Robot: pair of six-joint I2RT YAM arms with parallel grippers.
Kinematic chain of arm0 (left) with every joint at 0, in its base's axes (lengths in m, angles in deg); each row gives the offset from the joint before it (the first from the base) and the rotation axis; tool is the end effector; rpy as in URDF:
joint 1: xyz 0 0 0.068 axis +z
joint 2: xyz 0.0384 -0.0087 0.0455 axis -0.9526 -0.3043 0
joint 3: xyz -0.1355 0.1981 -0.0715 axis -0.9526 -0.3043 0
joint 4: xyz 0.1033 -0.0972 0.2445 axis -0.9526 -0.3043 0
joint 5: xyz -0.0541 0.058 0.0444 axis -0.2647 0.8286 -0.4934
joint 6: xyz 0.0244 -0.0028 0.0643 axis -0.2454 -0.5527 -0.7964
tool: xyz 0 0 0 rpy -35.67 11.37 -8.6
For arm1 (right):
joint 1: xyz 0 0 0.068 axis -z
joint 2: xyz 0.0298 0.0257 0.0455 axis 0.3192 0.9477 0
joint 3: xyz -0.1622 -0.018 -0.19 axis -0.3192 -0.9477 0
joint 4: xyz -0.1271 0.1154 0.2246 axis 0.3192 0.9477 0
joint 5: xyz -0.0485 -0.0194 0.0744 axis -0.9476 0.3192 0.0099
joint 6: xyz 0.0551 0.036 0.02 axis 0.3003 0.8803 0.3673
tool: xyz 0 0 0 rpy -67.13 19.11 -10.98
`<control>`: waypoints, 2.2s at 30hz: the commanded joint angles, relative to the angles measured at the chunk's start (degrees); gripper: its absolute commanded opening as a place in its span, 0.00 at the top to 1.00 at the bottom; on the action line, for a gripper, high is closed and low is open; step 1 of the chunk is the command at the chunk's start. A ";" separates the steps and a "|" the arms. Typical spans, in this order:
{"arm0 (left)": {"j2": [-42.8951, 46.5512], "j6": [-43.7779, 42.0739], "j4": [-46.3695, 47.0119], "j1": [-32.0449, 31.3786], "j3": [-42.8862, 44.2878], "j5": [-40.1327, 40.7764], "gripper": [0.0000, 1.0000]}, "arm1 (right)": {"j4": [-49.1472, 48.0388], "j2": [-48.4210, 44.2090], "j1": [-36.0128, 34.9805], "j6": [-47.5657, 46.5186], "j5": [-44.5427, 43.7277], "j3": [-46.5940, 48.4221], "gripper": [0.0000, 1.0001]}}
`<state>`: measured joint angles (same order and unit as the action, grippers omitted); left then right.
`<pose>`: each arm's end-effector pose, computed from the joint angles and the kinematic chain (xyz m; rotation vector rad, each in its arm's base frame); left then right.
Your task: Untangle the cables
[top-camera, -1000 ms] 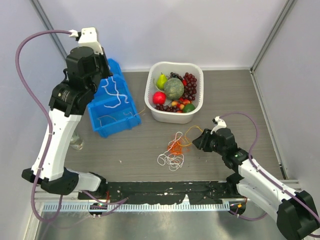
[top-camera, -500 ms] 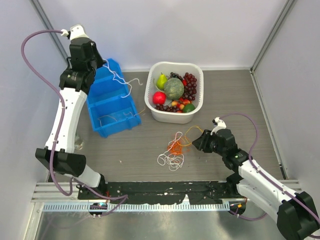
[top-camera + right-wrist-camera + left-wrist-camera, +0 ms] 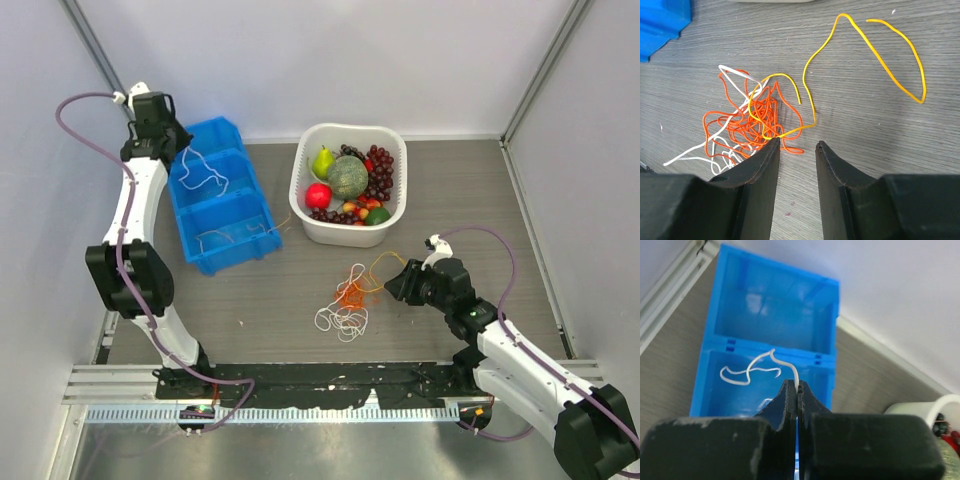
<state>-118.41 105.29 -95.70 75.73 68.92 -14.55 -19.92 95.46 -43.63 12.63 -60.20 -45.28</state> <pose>0.4478 0.0359 0.3585 -0.7025 1.8889 -0.1520 0.1951 0.0998 0.1373 0.0571 2.2039 0.7354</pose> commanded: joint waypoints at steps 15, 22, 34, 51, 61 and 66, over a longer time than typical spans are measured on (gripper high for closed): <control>6.99 7.52 -0.03 1.30 -13.42 -7.11 0.05 | -2.65 1.19 -0.30 -1.07 0.01 0.49 0.60; 22.46 10.60 9.28 -2.10 -30.21 -17.74 0.05 | -2.65 1.80 -0.38 -1.16 0.27 0.66 0.60; 31.01 -6.18 15.02 -43.57 -52.46 -25.42 0.18 | -4.50 2.50 -0.65 -1.33 0.71 0.75 0.60; 17.38 -10.94 7.53 -55.21 -50.53 -21.80 0.29 | -3.36 -1.01 -4.33 -1.51 2.21 2.50 0.56; 18.00 -7.34 12.19 -55.65 -54.84 -24.44 0.55 | -11.69 11.60 -20.95 2.18 -6.23 9.01 0.49; 18.88 -6.46 13.16 -56.00 -55.81 -24.79 0.66 | -17.32 21.65 -22.62 5.87 -6.76 10.59 0.59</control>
<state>-101.63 97.73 -86.06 20.30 13.67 -37.74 -29.86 112.62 -65.42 15.01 -64.81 -36.39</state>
